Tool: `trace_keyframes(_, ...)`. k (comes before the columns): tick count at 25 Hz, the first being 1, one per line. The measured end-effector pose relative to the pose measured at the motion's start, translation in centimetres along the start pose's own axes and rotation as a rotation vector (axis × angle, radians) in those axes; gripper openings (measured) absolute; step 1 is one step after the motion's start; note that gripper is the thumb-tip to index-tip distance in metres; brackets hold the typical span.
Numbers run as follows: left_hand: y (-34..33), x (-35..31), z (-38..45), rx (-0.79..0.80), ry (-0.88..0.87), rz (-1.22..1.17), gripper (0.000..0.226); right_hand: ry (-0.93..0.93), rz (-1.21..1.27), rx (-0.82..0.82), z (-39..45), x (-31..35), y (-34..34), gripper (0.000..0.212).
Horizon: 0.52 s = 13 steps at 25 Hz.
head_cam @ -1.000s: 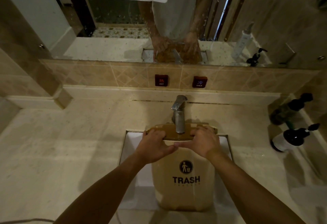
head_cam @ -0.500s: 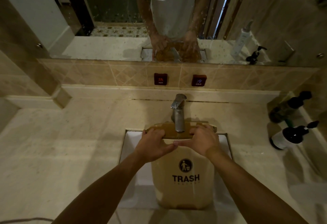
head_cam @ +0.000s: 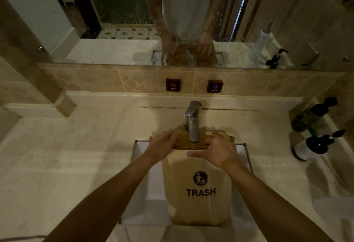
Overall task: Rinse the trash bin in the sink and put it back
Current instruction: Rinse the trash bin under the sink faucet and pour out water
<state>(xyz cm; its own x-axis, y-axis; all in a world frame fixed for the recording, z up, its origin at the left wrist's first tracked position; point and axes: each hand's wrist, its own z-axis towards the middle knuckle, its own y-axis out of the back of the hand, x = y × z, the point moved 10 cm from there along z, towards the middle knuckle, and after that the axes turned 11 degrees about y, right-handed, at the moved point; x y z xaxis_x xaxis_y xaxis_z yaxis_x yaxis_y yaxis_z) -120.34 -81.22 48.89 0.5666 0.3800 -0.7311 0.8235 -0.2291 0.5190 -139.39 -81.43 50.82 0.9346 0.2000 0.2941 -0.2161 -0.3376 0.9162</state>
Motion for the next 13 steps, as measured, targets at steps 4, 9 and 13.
trace_keyframes(4, 0.8, -5.2, 2.9, 0.029, 0.123, -0.331, 0.047, 0.008, -0.009, 0.005, -0.1, 0.0, 0.0, 0.078)
trace_keyframes(9, -0.3, -4.7, 5.0, 0.035, 0.098, -0.25, 0.022, 0.0, 0.006, 0.007, 0.0, -0.5, -0.5, 0.092)
trace_keyframes(13, 0.3, -5.0, 3.3, -0.082, 0.007, -0.076, 0.03, -0.003, 0.055, -0.04, 0.2, -0.5, 0.0, 0.098)
